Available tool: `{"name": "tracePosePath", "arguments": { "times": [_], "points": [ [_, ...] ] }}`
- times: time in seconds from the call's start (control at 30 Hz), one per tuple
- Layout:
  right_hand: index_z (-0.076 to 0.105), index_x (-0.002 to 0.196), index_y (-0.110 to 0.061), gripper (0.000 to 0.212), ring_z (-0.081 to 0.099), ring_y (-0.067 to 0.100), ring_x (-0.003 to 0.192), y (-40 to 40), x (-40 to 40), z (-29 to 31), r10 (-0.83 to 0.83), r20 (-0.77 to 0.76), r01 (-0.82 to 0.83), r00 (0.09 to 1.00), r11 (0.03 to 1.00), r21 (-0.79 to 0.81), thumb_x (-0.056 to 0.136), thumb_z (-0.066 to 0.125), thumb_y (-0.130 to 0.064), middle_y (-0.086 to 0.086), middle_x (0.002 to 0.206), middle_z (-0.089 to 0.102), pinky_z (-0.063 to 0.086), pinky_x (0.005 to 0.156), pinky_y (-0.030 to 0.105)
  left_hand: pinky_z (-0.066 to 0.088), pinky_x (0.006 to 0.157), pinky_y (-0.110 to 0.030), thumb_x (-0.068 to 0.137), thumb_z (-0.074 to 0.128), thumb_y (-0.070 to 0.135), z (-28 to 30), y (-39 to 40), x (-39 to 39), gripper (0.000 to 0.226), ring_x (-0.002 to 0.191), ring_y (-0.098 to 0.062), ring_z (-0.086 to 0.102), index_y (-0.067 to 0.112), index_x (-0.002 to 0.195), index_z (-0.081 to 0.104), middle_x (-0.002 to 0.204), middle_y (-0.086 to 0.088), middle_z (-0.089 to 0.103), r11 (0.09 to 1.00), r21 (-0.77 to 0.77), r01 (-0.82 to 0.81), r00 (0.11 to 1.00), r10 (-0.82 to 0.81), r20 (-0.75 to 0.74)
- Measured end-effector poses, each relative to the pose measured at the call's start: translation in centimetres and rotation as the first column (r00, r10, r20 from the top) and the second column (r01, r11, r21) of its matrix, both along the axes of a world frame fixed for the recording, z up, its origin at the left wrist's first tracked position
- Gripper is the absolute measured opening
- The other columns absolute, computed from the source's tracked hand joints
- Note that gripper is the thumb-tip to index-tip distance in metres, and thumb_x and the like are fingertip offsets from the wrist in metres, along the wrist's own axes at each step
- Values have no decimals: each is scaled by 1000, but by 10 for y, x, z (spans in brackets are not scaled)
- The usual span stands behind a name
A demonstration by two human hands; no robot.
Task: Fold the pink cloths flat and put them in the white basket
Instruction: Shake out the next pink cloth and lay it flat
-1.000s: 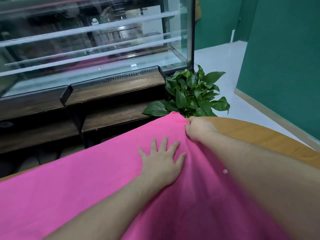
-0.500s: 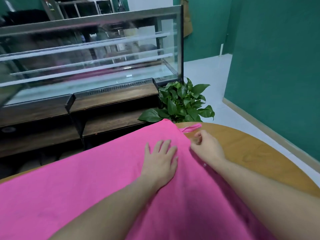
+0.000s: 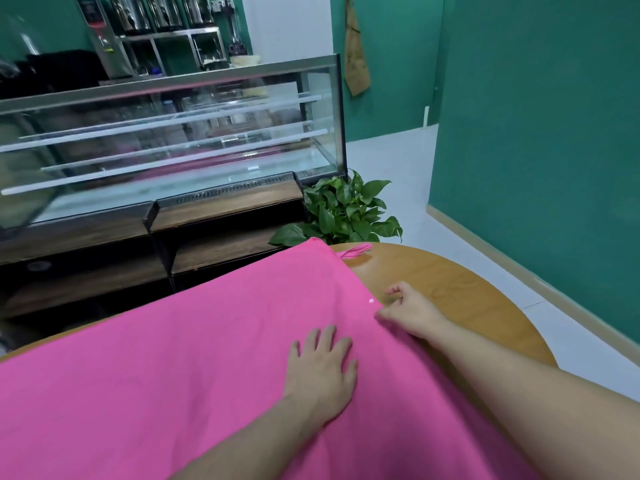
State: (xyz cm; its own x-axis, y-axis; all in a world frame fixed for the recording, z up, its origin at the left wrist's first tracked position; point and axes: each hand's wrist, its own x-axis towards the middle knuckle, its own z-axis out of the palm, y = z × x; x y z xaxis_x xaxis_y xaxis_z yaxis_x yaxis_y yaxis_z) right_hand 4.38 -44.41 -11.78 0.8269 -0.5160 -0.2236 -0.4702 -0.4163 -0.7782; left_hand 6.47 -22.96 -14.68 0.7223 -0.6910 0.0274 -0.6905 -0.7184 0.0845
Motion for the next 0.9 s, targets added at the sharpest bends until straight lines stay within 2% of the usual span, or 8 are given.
{"name": "tracePosePath", "arguments": {
  "times": [0.1,0.2,0.37,0.47,0.6,0.73,0.83,0.9],
  "points": [
    [55,118,-24,46,64,13,67,2,-21,1,61,-13,-61,998,998,34,78,77,-25,-6,85,67,51,67,28,16,119,-53,93,11,56,5,9,-15,61,150,-21,10,37,149,28,164,5,12,998,56,-29,997,33,-68],
    [56,118,-29,50,69,13,84,2,-42,-2,113,-53,-112,992,993,25,73,79,-35,-10,101,67,57,85,35,9,120,-59,101,20,56,3,14,-26,53,152,-23,1,40,152,20,166,8,1,995,72,-62,986,73,-149],
    [53,120,-26,34,47,7,51,-3,-72,-1,227,-48,-228,973,973,-26,93,58,-6,-7,71,53,37,45,16,-3,117,-67,99,15,63,-1,16,-38,57,152,-28,-9,46,153,13,164,15,-12,993,79,-89,975,103,-196],
    [49,102,-23,16,45,11,55,-7,-74,0,139,11,-138,990,988,-69,97,53,-9,-2,69,51,36,49,19,-4,115,-69,97,15,66,-2,19,-39,58,152,-27,-13,49,152,14,163,19,-15,995,71,-72,974,86,-209],
    [39,84,-24,23,49,21,68,-3,-72,-12,27,35,-23,999,994,-102,95,57,-15,3,73,53,44,67,36,-8,112,-72,95,13,69,-5,23,-41,59,150,-26,-19,54,151,3,162,20,-15,989,133,-62,981,85,-173],
    [41,94,-21,26,46,16,62,-1,-83,-9,-59,-8,59,998,995,75,92,63,-34,1,77,54,35,52,29,-11,111,-72,93,5,72,-3,20,-41,61,150,-25,-22,55,150,-7,162,15,-18,975,207,-76,986,104,-132],
    [45,79,-23,30,35,12,49,-6,-103,-1,-38,-84,57,996,969,240,86,67,-42,-3,60,44,24,46,21,-12,112,-69,88,-4,74,-1,17,-38,69,150,-24,-20,49,152,-9,163,9,-18,959,281,-43,995,68,-79],
    [50,70,-21,31,39,12,47,-11,-120,5,43,-133,-6,990,964,267,88,66,-40,-2,57,44,30,43,20,-6,115,-67,92,-3,69,2,15,-38,68,152,-25,-13,44,155,-3,165,8,-14,954,299,-16,999,30,-43]
  ]
}}
